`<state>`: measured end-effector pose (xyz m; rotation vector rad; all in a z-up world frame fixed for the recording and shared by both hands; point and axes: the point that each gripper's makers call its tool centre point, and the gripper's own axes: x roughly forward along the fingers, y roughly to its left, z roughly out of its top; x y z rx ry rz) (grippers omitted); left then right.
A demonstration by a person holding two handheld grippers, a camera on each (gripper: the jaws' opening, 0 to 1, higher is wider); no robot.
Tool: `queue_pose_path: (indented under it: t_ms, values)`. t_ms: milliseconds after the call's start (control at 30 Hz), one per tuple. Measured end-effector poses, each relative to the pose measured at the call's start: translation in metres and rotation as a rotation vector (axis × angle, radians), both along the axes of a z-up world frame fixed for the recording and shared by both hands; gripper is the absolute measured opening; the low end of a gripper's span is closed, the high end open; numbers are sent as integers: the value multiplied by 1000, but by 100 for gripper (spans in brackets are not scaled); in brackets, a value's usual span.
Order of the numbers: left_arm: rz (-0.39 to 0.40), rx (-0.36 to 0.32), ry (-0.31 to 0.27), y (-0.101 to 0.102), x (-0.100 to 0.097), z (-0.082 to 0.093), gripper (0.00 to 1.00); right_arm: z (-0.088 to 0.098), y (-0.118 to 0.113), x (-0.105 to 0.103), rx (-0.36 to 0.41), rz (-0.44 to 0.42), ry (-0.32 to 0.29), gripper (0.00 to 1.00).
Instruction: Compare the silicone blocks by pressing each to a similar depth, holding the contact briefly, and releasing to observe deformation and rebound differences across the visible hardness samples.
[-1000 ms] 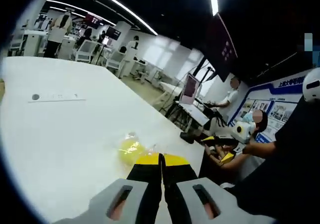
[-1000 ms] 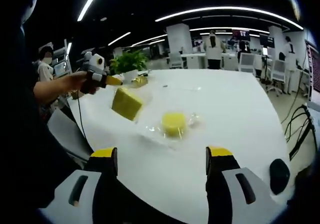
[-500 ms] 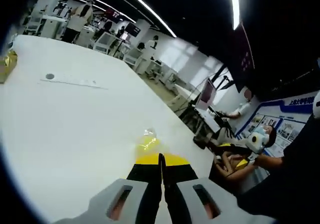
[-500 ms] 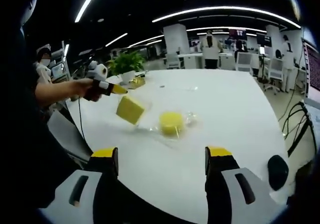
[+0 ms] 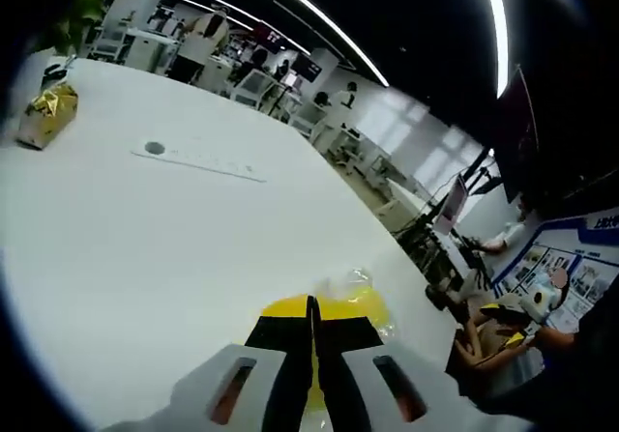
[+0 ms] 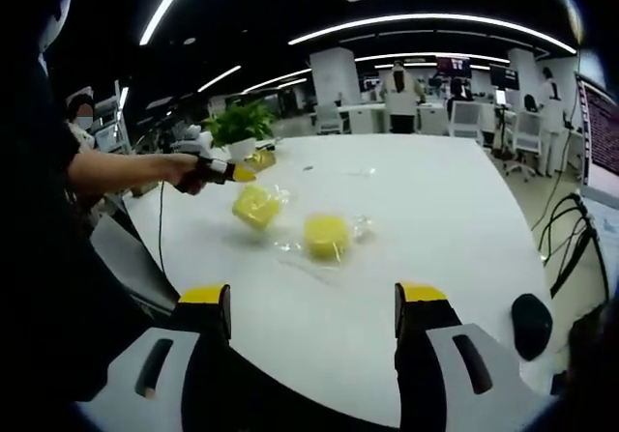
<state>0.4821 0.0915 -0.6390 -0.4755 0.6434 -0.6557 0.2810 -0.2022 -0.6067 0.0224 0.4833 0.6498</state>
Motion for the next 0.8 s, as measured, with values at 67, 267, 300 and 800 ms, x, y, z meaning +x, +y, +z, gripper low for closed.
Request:
queue_pose_path:
  t_ms: [67, 267, 300, 800]
  values:
    - [-3, 17, 21, 2, 2, -7, 0, 1, 0, 0, 0, -2, -4, 63]
    - [-25, 102, 36, 9, 6, -31, 0, 1, 0, -3, -5, -5, 0, 62]
    - [-10, 100, 49, 11, 6, -33, 0, 1, 0, -3, -6, -5, 0, 62]
    - [-104, 193, 51, 10, 11, -61, 0, 4, 1, -4, -9, 0, -1, 62]
